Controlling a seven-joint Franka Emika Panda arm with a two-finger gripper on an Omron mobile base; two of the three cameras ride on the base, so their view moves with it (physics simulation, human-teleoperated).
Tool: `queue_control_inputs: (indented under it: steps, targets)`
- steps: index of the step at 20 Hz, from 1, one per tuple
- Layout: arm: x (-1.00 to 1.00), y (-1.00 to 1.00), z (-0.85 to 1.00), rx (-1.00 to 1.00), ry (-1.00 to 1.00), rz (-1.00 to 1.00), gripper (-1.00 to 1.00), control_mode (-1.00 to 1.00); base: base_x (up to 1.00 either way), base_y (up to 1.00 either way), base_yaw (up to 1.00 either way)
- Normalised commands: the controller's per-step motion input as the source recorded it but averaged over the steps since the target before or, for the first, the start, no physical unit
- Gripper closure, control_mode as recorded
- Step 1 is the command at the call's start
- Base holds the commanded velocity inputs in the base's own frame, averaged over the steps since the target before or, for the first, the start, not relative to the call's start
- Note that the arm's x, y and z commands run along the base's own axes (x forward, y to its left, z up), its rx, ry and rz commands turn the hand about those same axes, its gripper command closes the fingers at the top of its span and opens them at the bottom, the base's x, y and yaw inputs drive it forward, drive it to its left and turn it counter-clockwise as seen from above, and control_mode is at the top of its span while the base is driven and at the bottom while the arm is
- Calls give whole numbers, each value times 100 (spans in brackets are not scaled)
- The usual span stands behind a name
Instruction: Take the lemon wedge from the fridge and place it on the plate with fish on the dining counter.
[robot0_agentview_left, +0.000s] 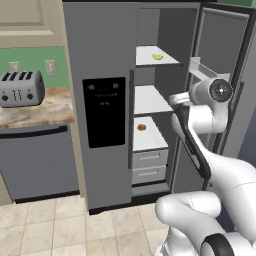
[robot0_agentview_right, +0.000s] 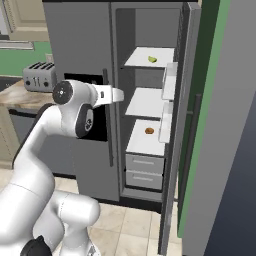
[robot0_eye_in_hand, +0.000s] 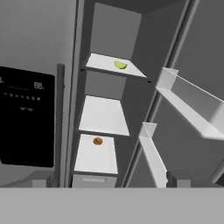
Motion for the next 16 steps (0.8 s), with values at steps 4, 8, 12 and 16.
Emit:
queue_control_inputs:
  steps: [4,8,12,16]
  targets:
    - [0,0,0,1,0,0,-100,-100,0,0,0]
    - [13,0,0,0,0,0,-100,-100,0,0,0]
    - [45,0,0,0,1,-1,-100,-100,0,0,0]
    - [37,0,0,0,2,0,-100,-100,0,0,0]
